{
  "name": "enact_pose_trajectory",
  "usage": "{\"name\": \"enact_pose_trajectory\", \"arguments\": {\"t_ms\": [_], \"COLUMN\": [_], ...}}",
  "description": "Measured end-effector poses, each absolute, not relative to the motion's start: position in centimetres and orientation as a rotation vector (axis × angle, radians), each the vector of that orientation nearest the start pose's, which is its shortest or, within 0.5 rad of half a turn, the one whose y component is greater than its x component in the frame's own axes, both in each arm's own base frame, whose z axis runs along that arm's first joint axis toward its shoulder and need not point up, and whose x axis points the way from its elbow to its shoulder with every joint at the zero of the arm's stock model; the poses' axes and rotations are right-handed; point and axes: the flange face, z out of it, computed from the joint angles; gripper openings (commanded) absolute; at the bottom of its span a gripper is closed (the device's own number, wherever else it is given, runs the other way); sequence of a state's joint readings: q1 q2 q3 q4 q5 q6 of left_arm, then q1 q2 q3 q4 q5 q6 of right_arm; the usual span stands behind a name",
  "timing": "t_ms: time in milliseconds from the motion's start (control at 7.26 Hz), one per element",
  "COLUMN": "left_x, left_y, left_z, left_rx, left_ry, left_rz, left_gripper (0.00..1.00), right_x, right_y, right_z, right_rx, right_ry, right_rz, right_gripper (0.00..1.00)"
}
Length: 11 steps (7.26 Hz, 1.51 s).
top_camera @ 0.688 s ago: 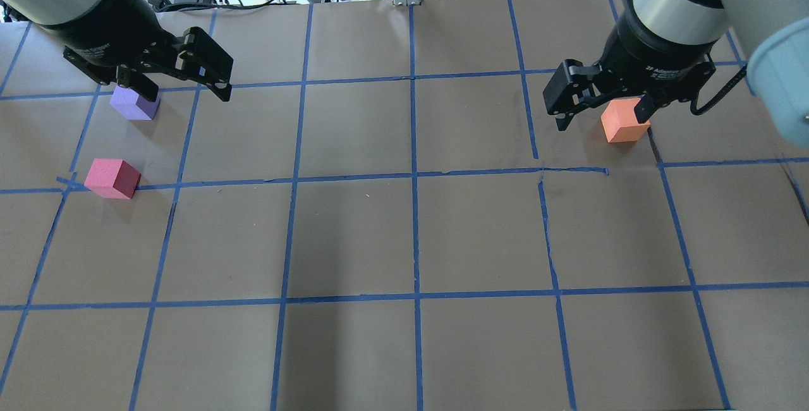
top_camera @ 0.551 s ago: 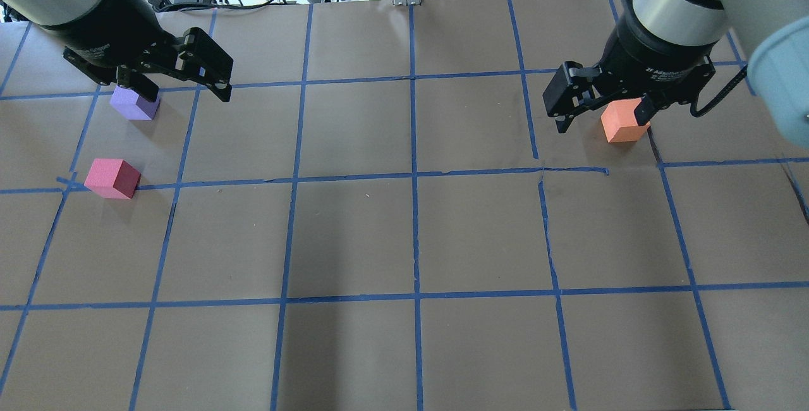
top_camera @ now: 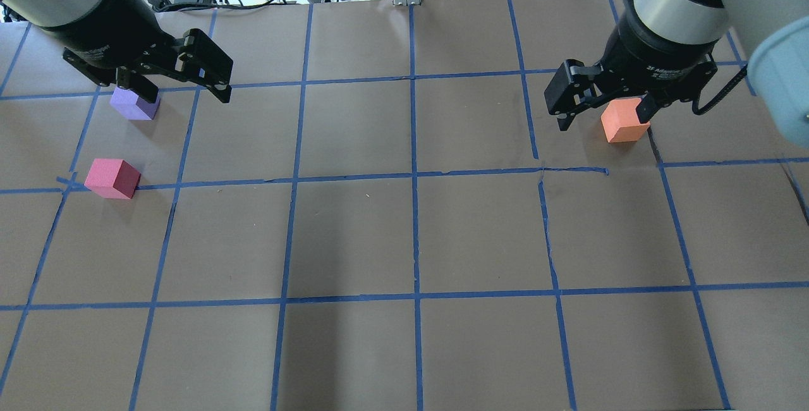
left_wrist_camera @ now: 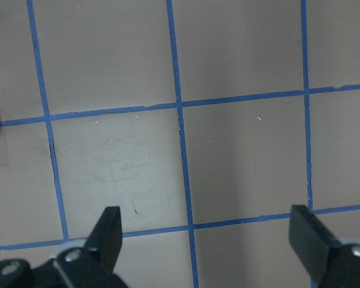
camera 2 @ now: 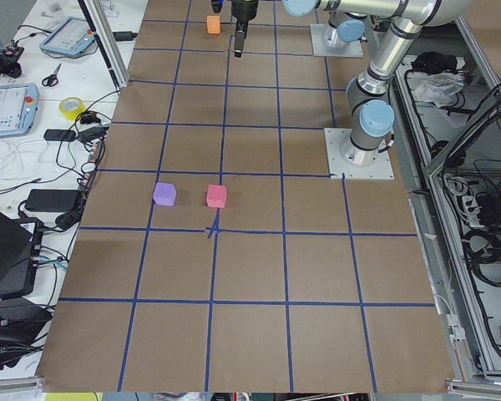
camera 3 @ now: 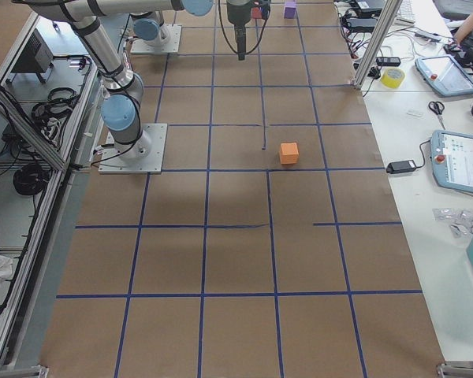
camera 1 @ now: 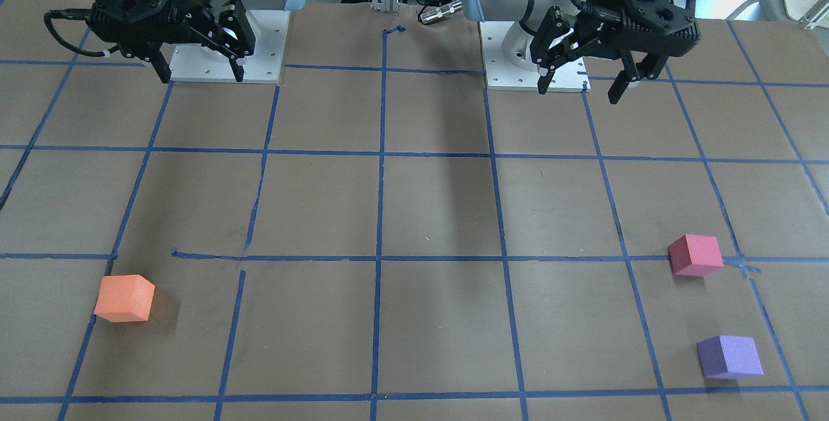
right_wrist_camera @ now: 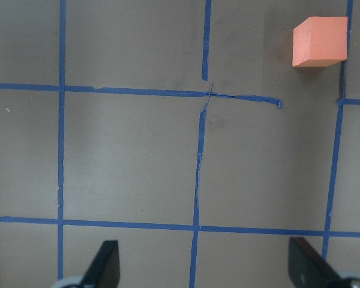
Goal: Arrange blocks in a line
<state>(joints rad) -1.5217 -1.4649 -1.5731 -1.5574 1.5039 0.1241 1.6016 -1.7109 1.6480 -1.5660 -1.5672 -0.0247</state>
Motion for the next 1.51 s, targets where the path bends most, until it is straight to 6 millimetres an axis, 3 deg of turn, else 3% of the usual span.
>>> {"name": "enact_pose_trajectory", "arguments": {"t_ms": [1514], "left_x": [-11.70], "left_y": [-46.72], "left_z": [53.87], "left_rx": [0.130], "left_ry": [3.184], "left_rz": [-0.226], "left_gripper": [1.00], "right_x": [14.59], "right_y": [-43.53], "right_z": [51.37], "right_rx": [-0.086], "right_ry": [3.132], "right_rz": [-0.088], "right_gripper": [1.00]}}
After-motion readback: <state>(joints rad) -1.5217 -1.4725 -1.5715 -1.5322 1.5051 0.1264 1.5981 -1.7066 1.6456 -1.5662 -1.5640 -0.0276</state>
